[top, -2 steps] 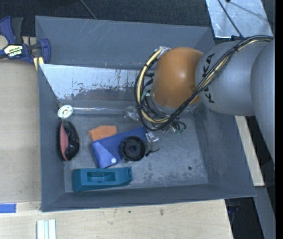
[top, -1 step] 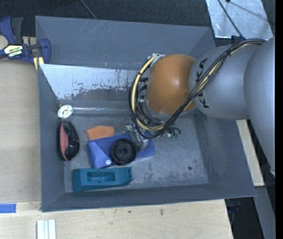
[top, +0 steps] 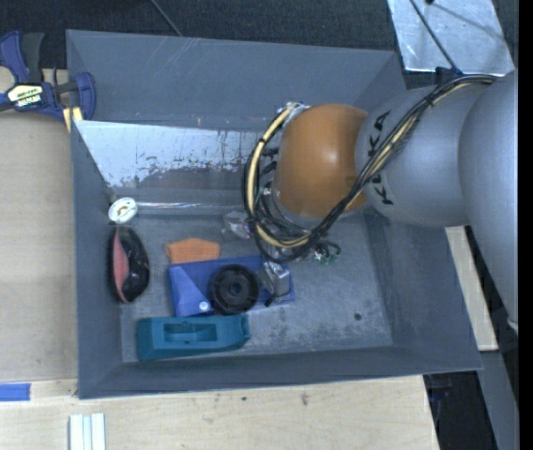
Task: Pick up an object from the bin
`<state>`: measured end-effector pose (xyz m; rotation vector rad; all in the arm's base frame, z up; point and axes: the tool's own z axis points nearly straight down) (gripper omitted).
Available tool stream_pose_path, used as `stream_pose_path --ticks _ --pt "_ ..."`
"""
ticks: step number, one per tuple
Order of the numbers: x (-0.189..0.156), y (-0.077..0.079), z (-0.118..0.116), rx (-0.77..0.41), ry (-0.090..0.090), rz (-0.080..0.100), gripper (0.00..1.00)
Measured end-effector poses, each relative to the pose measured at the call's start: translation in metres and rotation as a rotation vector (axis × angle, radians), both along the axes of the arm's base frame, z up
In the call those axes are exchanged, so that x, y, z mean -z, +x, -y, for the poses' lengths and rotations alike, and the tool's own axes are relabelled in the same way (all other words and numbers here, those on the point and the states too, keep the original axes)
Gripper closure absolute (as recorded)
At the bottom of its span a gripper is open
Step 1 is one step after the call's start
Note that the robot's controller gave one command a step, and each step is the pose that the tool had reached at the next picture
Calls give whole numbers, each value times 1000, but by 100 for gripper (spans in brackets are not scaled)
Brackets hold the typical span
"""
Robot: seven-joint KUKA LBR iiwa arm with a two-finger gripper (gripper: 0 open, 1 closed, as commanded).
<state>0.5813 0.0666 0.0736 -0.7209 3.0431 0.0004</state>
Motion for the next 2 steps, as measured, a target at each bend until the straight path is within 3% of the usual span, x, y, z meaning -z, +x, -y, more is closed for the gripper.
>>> stream_pose_path --ticks 2 --pt "0 0 0 0 0 -1 0"
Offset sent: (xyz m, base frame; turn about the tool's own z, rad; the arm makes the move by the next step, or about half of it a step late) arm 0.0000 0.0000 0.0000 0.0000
